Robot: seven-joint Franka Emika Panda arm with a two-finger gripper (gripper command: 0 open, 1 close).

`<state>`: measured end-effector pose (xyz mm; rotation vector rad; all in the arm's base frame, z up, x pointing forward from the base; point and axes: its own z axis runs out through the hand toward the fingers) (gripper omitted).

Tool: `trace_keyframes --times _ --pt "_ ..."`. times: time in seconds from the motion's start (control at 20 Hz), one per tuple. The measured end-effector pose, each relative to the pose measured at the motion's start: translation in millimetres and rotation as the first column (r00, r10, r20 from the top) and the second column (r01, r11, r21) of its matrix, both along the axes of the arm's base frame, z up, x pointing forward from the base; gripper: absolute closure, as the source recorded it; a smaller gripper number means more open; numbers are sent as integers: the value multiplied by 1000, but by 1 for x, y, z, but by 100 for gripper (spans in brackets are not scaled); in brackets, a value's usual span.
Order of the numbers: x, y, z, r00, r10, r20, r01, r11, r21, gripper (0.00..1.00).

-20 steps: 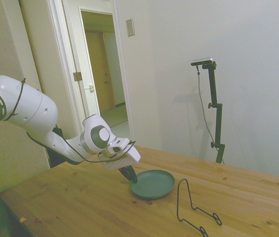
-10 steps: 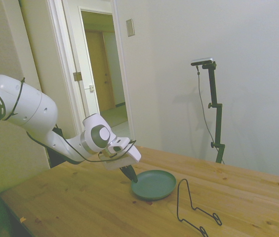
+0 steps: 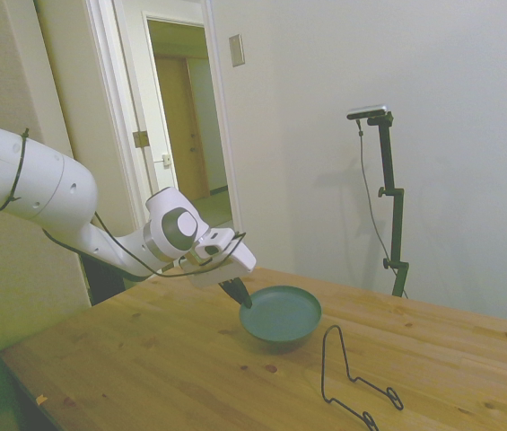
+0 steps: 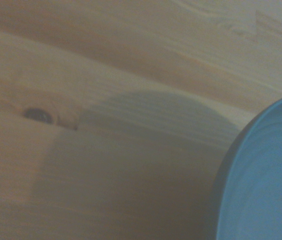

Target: Load the plate

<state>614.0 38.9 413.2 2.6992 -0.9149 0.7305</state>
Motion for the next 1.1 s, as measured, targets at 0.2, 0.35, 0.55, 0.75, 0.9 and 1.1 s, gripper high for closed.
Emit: trace_keyframes --times 0.2,0.35,0.55,0.75,0.9,1.1 --pt "7 9 38 998 10 63 -10 1000 13 100" --pt "12 15 65 996 11 92 -14 1000 24 100" --pt "14 22 96 993 20 120 -24 999 31 100" --pt "12 24 103 994 21 107 -26 998 51 100" --pt "12 28 105 994 19 110 -27 997 75 100" --pt "4 30 128 988 13 153 -37 987 157 100"
